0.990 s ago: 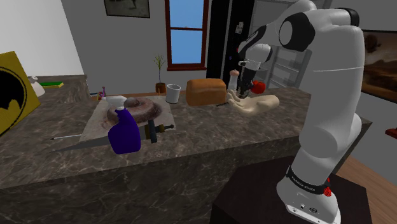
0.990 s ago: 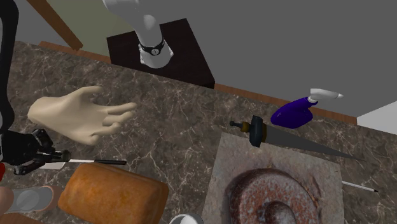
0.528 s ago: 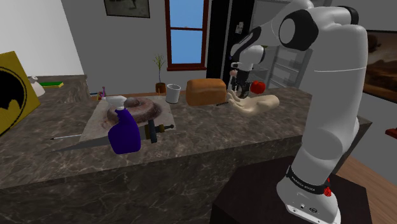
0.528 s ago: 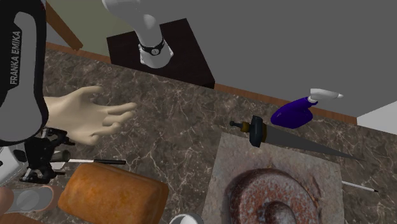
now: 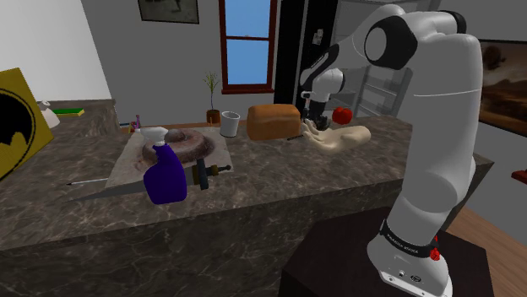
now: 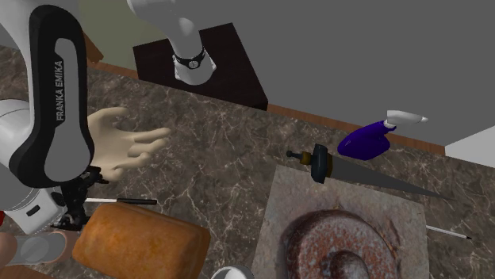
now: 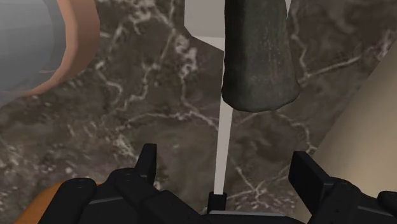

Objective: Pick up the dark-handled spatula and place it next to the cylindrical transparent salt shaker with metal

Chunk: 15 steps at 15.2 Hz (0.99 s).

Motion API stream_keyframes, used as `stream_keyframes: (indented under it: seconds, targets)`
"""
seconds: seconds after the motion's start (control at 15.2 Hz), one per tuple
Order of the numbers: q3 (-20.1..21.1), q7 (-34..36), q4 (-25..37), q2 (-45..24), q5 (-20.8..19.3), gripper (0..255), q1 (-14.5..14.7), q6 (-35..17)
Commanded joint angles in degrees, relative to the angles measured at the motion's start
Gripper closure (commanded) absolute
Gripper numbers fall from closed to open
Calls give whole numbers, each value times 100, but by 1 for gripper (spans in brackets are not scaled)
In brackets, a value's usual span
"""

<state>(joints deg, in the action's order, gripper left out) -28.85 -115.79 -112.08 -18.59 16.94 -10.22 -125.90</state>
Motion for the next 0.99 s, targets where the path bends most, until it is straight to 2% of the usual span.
stream_keyframes:
  seconds: [0.0,0.46,0.53,0.92]
  targets:
    - [22,-11,-45,-45,38,0,5,-88]
    - [22,-11,-45,-45,38,0,5,-88]
    - [23,-10,-48,-45,39,255,6,-90]
    - [27,-21,-25,-71,52,255,-5,-89]
